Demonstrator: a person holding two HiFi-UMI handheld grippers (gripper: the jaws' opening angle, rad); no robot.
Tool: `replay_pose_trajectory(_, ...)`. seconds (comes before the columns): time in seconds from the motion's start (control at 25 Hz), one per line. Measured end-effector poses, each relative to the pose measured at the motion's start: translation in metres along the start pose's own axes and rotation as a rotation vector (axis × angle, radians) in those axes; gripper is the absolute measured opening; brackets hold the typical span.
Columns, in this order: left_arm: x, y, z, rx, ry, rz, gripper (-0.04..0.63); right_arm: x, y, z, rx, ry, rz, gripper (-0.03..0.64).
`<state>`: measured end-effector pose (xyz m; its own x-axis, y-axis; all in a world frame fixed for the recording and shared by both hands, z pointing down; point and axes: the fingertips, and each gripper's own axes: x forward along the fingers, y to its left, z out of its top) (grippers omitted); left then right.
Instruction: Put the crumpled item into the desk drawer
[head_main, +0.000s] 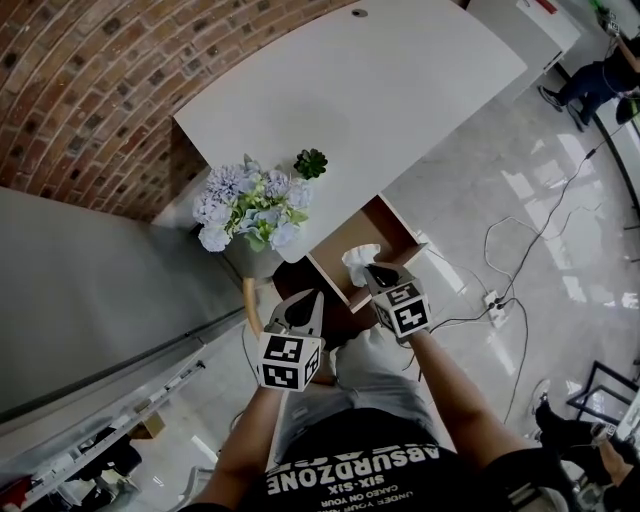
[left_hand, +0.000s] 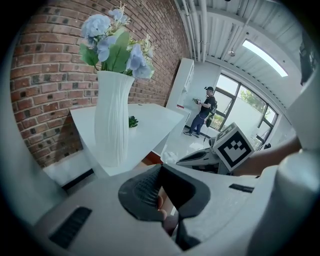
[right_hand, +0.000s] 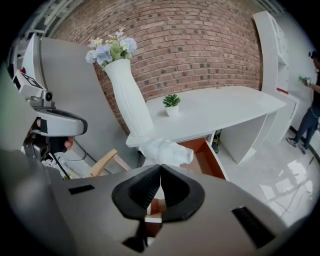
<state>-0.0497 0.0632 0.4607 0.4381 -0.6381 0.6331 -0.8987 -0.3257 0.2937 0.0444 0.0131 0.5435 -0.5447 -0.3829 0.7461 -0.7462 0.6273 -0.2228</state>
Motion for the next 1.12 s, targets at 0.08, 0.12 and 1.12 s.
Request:
replay_pose_trajectory(0.08,0.003,0.001,-0.002,-0.004,0.003,0.001,-0.003,0.004,-0.002,-0.002,-0.002,0.009,0.001,0.000)
replay_pose_trajectory(0.12,0.004,0.001,-0.003,-0.004,0.006,0.000,-0.003,0.006,-0.002,-0.004,-0.004,0.014,0.001,0.000)
replay_pose_trajectory(1.12,0.035,0.008,-0.013,-0.023,0.037,-0.007,-0.003,0.045,-0.020,-0.034,-0.019,0.114,0.004,0.000)
